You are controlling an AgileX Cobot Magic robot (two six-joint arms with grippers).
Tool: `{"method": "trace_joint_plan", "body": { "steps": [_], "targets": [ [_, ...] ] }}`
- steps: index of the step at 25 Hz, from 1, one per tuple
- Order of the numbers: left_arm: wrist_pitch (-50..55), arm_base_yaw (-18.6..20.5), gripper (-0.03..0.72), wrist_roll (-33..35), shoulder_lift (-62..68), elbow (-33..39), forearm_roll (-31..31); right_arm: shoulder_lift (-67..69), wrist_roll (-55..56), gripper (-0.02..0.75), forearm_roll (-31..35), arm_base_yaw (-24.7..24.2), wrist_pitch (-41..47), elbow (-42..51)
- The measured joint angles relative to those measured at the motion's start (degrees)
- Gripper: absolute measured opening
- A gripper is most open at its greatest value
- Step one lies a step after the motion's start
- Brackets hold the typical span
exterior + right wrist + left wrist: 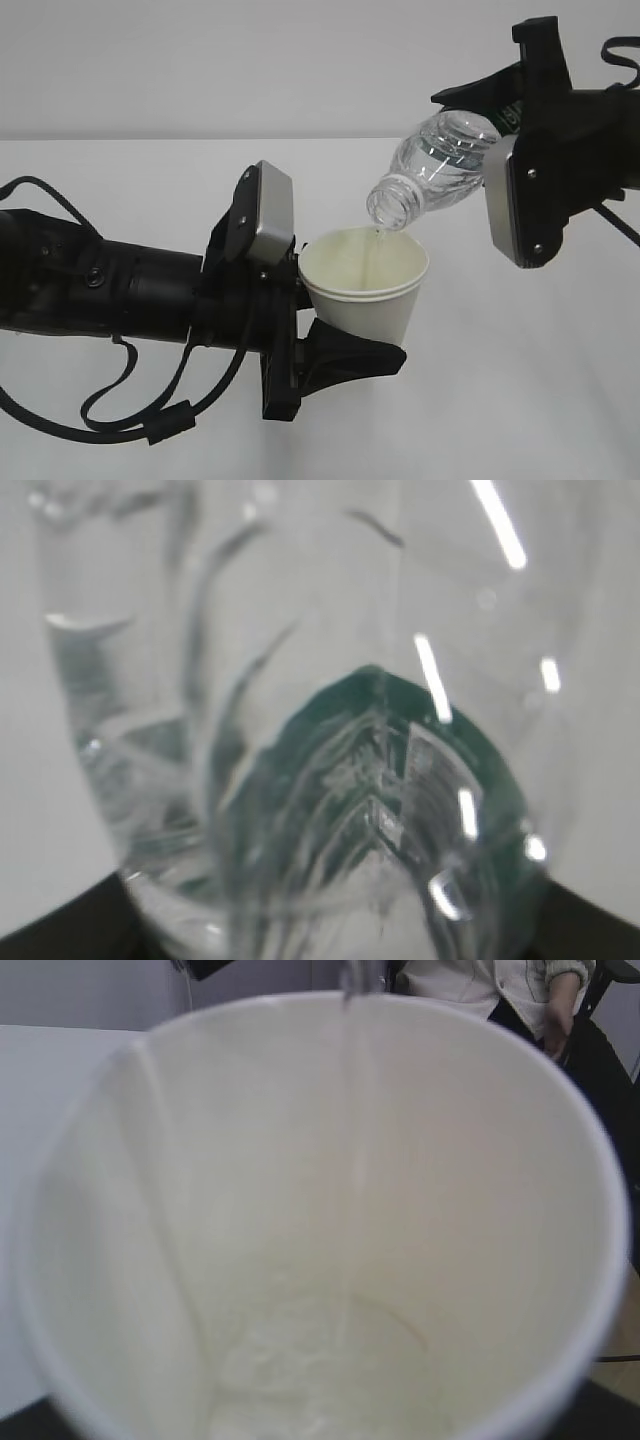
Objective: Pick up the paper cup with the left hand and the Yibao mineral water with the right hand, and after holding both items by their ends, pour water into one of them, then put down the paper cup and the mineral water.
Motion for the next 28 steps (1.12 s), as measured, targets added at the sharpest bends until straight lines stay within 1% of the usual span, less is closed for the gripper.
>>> {"method": "trace_joint_plan", "body": {
  "steps": [28],
  "targets": [
    [0.00, 0.00, 0.448, 0.24, 0.00, 0.00, -0.27, 0.00, -0.13, 0.434, 0.00, 0.00, 0.00, 0.00]
  ]
}}
